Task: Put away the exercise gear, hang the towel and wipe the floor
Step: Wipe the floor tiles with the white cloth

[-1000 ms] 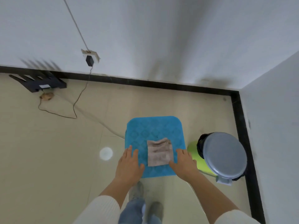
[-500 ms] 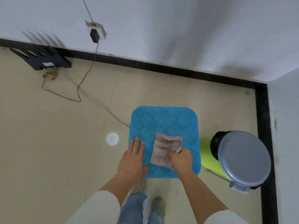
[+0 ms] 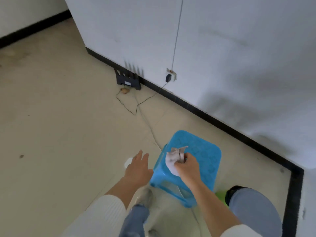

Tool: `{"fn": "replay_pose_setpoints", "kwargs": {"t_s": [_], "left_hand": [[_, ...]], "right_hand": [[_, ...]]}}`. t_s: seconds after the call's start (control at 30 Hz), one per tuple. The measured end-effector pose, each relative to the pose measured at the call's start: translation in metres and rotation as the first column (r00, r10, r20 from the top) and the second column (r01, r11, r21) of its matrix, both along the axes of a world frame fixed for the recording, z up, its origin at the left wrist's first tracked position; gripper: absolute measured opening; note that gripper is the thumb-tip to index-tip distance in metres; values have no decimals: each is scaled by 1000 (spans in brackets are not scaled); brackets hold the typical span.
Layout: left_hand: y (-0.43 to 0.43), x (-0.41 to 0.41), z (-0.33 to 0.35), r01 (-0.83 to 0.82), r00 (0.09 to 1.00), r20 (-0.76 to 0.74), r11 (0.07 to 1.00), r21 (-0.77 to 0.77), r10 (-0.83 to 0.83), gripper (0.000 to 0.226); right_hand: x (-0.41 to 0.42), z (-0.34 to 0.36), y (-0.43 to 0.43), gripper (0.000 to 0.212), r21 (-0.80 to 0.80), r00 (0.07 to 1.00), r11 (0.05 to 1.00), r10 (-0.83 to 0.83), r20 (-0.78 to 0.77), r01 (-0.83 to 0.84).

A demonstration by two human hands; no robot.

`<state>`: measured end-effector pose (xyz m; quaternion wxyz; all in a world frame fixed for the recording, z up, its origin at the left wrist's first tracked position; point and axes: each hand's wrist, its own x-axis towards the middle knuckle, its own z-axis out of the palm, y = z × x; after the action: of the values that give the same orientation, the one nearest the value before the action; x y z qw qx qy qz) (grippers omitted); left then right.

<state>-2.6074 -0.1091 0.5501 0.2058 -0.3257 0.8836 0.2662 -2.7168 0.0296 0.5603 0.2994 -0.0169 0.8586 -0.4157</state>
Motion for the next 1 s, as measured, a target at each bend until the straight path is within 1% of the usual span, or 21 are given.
{"fn": "replay_pose_setpoints", "kwargs": {"t_s": [0.1, 0.17, 0.23, 0.37, 0.5, 0.63, 0.7, 0.87, 1.0], "left_hand": [[-5, 46, 55, -125, 989, -86, 990, -66, 119, 65], [-9, 83, 90, -211, 969, -151, 972, -99, 195, 63], [-15, 129, 120, -309, 938, -211, 940, -142, 277, 60], [-34, 234, 166, -489, 862, -270, 843, -223, 429, 56], [-60, 353, 206, -675, 730, -364, 695, -246, 579, 56], [-74, 492, 243, -788, 614, -443, 543, -291, 653, 56], [-71, 568, 257, -816, 579, -450, 474, -332, 681, 57], [-42, 761, 283, -868, 461, -450, 283, -408, 765, 58], [-6, 897, 301, -900, 307, -469, 92, -426, 828, 59]], "right_hand": [[34, 55, -25, 23, -19, 977, 978, 206, -49, -207], [59, 86, -46, 24, -6, 940, 942, 333, -77, -334], [91, 111, -71, 19, -4, 890, 894, 446, -94, -448], [174, 156, -121, 16, -41, 765, 769, 627, -144, -638], [280, 201, -179, 14, -69, 574, 574, 790, -215, -816], [416, 245, -226, 13, -96, 399, 389, 864, -307, -916], [494, 261, -239, 15, -116, 337, 317, 876, -346, -941], [694, 287, -250, 9, -188, 175, 106, 897, -405, -976], [838, 307, -242, 8, -224, 39, -61, 907, -419, -973]]}}
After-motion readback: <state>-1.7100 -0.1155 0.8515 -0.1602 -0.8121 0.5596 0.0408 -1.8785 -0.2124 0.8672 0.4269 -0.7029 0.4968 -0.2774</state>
